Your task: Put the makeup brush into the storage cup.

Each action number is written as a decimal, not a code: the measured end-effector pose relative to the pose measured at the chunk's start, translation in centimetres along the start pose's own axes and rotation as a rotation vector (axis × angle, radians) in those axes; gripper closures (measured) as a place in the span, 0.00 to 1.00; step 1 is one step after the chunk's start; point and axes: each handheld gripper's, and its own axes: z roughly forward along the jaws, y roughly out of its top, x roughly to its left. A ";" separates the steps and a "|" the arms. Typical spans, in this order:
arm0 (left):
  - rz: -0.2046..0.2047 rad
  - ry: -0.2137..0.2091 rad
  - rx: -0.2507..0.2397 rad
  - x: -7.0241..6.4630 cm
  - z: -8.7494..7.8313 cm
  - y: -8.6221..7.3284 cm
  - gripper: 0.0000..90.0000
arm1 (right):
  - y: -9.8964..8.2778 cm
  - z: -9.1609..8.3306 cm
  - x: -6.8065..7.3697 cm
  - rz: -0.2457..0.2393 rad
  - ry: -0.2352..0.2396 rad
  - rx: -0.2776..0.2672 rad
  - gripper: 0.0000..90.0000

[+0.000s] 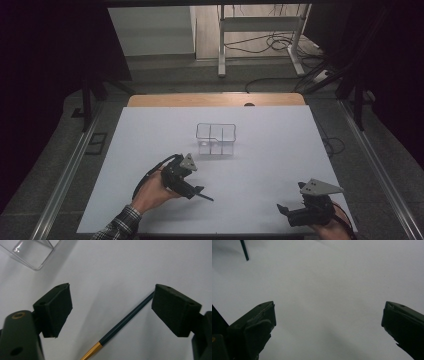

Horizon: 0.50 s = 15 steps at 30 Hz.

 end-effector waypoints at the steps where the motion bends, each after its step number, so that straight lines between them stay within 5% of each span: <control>1: 0.003 -0.002 0.004 0.0 0.1 0.0 0.23 | 0.0 0.0 0.0 0.001 0.001 0.000 0.00; 15: 0.035 -0.052 0.041 -0.5 0.8 -0.3 0.35 | 0.0 0.0 0.0 -0.002 -0.002 -0.001 0.00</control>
